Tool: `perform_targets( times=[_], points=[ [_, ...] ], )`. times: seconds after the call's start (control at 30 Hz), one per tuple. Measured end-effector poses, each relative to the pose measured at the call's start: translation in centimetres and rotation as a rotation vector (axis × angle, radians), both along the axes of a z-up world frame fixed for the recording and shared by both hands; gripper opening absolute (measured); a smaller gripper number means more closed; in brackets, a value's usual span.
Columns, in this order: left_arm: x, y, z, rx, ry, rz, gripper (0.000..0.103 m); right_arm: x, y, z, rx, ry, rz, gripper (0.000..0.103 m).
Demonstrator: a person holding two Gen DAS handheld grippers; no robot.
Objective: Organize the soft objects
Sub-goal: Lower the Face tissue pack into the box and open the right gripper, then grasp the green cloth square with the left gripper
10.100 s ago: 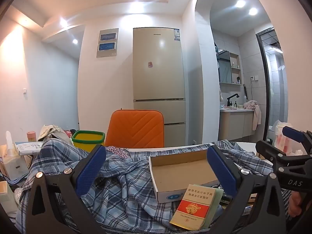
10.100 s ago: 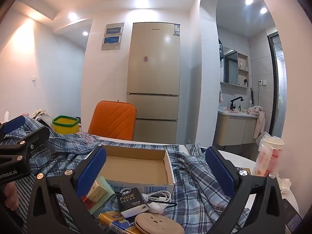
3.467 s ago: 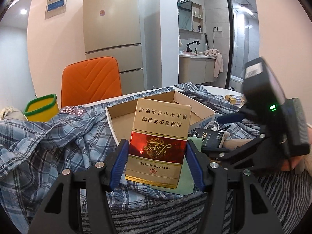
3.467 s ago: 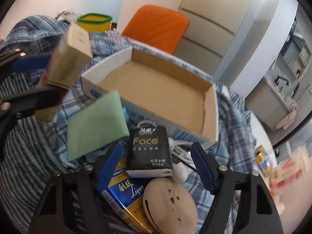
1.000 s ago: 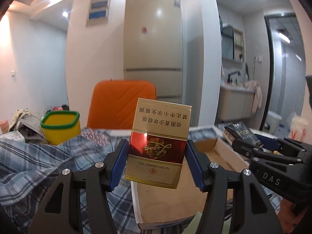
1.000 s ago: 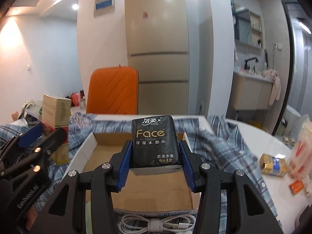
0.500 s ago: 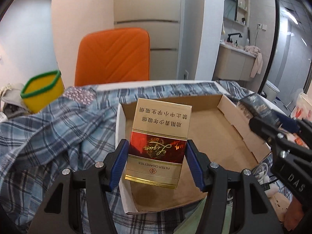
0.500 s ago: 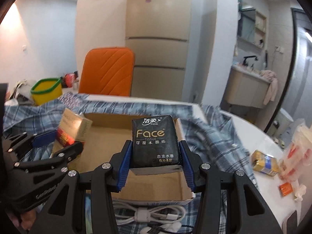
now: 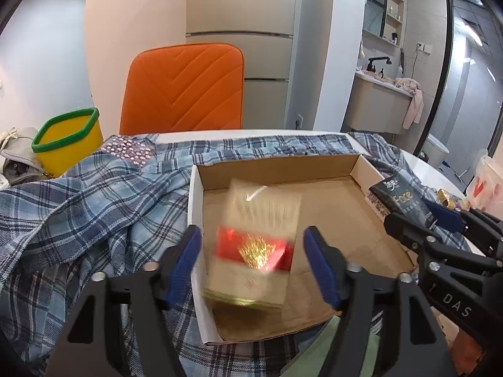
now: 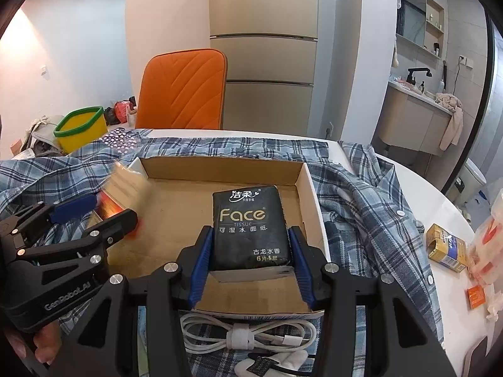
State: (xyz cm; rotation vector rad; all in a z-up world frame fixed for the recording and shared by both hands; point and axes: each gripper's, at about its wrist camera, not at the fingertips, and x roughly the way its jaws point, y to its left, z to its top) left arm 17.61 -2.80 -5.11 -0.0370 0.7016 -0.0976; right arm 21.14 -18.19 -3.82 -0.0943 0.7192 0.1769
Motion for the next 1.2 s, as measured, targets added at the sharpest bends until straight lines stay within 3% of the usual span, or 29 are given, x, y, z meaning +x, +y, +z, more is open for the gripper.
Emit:
perform_targets(
  times=[0.2,0.27,0.3,0.37,0.77,0.83,1.03,1.2],
  points=[
    [-0.8,0.6,1.0,-0.022,-0.066,0.018,0.086,-0.1,-0.1,0.2,0.008,-0.012,0.006,0.05],
    [-1.2,0.9,1.3,-0.035,-0.095,0.024,0.097,-0.1,-0.1,0.2,0.007,-0.015,0.004,0.051],
    [-1.5,1.0,1.5,-0.042,-0.113,0.025,0.102,-0.1,-0.1,0.2,0.005,-0.016,0.003,0.057],
    [-2.1,1.2,2.0,-0.054,-0.153,0.028,0.102,-0.3,-0.2,0.5,0.006,-0.029,-0.002,0.065],
    [-7.6,0.3,6.7,-0.032,-0.392,-0.036,0.102,-3.7,-1.4,4.7,0.038,-0.161,-0.037,0.066],
    [-8.5,0.5,7.3,-0.061,-0.408,-0.061,0.102,-4.8,-1.8,5.7,0.06,-0.184,-0.034,0.073],
    [-10.8,0.4,7.1,-0.047,-0.423,-0.097,0.102,-8.4,-2.6,7.1,0.067,-0.258,-0.029,0.073],
    [-12.1,0.1,5.8,-0.029,-0.423,-0.118,0.102,-11.1,-3.3,6.6,0.048,-0.306,-0.053,0.073]
  ],
)
